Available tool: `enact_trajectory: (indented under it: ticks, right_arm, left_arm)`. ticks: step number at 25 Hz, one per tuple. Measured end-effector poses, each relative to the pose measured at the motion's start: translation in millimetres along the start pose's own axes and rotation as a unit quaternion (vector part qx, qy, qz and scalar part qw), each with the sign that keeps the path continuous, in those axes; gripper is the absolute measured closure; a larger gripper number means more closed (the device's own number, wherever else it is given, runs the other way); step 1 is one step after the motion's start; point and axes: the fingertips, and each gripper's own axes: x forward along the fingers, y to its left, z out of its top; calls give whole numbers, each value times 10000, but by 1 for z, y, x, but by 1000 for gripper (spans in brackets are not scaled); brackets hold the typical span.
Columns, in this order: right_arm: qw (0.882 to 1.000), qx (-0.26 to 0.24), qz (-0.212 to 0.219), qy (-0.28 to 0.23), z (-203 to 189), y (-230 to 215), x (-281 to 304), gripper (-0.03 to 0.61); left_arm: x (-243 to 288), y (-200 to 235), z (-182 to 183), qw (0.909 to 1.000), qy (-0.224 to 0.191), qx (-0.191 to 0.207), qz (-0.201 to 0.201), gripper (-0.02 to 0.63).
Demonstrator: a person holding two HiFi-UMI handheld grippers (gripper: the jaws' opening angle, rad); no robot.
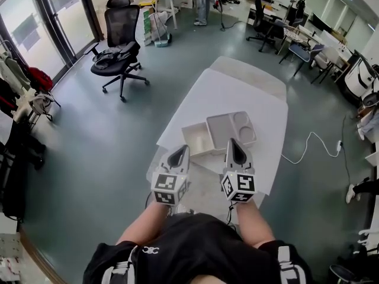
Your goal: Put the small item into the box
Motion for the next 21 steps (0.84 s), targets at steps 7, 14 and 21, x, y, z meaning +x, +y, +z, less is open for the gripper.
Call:
enact_trajectory:
  ticks: [7, 14, 21]
  right_arm:
    - [9997, -51, 90, -232, 15, -2, -23, 566]
    - [9993, -67, 179, -317, 23, -9, -32, 566]
    - [9992, -50, 188, -340, 28, -10, -28, 566]
  left_arm:
    - [-5, -24, 3, 9999, -81, 120, -28, 609]
    - [-5, -40, 14, 9997, -207, 120, 23, 609]
    - [-5, -38, 19, 9996, -238, 142, 30, 609]
